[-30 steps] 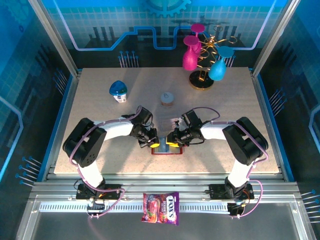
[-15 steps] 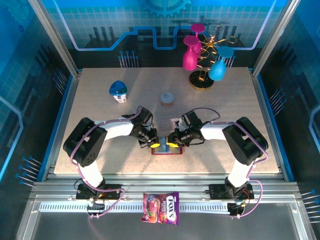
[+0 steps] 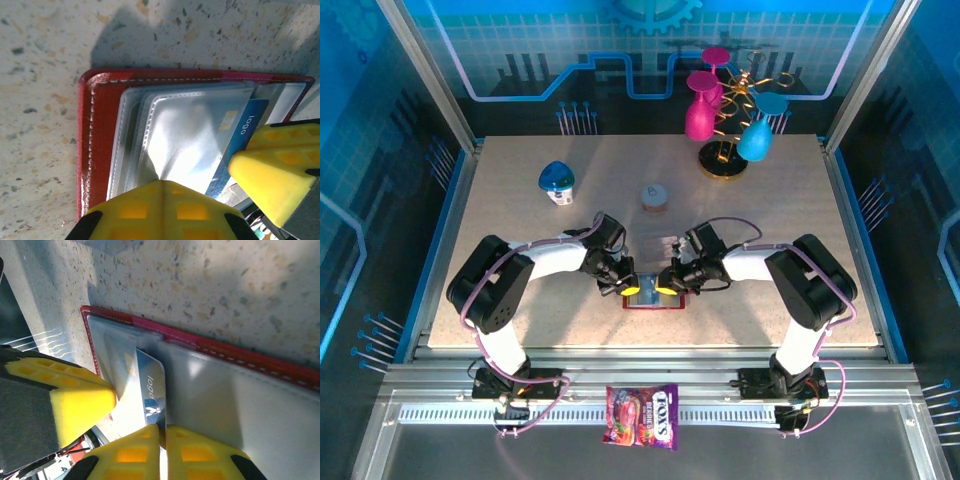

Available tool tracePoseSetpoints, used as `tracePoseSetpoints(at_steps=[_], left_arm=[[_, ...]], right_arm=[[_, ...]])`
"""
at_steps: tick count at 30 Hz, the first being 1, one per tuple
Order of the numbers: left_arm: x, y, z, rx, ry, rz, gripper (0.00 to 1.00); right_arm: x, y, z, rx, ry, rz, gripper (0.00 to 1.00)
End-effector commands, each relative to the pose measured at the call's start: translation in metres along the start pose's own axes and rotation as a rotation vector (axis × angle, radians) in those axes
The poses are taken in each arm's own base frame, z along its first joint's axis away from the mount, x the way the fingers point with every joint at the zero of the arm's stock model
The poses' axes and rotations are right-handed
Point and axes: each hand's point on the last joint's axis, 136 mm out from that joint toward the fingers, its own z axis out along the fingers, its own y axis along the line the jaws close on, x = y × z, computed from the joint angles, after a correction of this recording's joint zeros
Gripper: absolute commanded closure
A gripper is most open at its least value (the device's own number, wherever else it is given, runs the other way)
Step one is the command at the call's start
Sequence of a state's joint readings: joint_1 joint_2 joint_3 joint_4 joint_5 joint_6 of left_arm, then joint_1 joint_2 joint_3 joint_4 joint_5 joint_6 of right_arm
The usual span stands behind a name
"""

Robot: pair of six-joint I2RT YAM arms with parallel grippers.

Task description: Take the credit cards out of the card holder

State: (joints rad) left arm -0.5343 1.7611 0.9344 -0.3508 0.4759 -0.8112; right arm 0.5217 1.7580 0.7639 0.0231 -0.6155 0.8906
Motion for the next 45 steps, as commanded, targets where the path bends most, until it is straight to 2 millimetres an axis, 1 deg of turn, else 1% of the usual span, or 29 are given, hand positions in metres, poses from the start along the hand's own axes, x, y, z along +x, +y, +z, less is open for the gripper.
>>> tracePoseSetpoints(at_steps=[1,12,17,27,34,41,42,45], left_arm=[[0.008,0.017,0.008,-0.061,0.034,-0.022,0.97],[0.007,0.016,0.007,-0.054,0.026,-0.025,0.97],[0.007,0.016,0.008,-0.054,0.027,-0.024,0.97],[0.007,0.014,0.006,-0.050,0.024,-0.019,0.97],[0.006,0.013,0.005,-0.051,0.022,-0.018,0.96],[0.006,0.011,0.005,-0.047,0.022,-0.015,0.96],[0.005,0.011,0.005,-0.047,0.021,-0.015,0.96],[0.005,0.010,0.004,-0.044,0.020,-0.012,0.95]], right_arm=[[0.003,-0.006,-0.010,0.005,0.001,0.005,0.90],[0.006,-0.018,-0.032,0.059,0.001,-0.009,0.94],[0.008,-0.022,-0.039,0.087,0.003,-0.019,0.94],[0.004,-0.017,-0.042,0.098,-0.004,-0.035,0.95],[0.000,-0.018,-0.046,0.131,-0.025,-0.042,0.95],[-0.001,-0.013,-0.044,0.115,-0.028,-0.038,0.95],[0.000,-0.012,-0.043,0.110,-0.028,-0.037,0.94],[0.001,-0.007,-0.040,0.076,-0.021,-0.025,0.88]])
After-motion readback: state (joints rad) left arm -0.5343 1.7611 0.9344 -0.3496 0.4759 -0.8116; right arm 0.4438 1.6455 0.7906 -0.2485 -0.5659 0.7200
